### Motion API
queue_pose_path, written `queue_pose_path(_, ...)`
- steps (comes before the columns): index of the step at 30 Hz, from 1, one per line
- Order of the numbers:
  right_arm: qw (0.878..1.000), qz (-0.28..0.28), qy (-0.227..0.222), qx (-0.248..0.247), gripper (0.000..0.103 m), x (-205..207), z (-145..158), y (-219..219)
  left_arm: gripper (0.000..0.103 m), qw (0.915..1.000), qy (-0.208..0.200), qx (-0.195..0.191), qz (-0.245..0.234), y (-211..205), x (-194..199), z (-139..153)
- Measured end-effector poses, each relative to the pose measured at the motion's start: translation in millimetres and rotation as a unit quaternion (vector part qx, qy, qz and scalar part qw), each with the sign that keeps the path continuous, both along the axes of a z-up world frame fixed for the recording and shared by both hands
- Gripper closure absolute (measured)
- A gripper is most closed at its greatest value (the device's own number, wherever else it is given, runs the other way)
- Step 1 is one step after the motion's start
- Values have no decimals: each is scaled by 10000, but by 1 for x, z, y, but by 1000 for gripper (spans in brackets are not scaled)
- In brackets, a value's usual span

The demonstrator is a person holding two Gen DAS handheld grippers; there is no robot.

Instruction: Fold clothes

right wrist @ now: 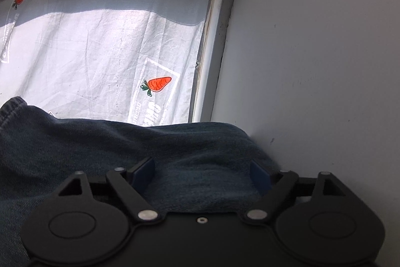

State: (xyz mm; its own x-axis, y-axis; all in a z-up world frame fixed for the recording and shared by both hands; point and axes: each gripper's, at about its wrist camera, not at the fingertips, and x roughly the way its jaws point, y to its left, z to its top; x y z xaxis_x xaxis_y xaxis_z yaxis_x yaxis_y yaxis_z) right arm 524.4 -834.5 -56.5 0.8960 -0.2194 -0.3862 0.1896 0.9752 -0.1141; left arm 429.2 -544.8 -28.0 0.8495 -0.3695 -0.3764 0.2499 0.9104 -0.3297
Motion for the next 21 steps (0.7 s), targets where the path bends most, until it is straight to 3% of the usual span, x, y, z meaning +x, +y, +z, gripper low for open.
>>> queue_pose_path(2,9992,-198,169,288,1,-7,15,4,16,9991,-314,166,242,12,-21,13)
queue_pose_path(4,9987,-153,127,473,0,-26,29,17,12,9967,-617,261,453,24,-40,24)
queue_pose_path(6,9987,-63,-41,504,0,-48,42,36,0,9939,-915,262,560,35,-59,34)
queue_pose_path(14,9946,91,-851,592,0,-141,78,98,0,9840,-1600,130,775,77,-127,66)
queue_pose_path(17,9906,372,-1064,776,0,-192,83,125,0,9864,-1558,-65,530,99,-154,74)
queue_pose_path(21,9869,797,-858,1107,0,-236,87,157,0,9852,-1641,-64,483,119,-189,91)
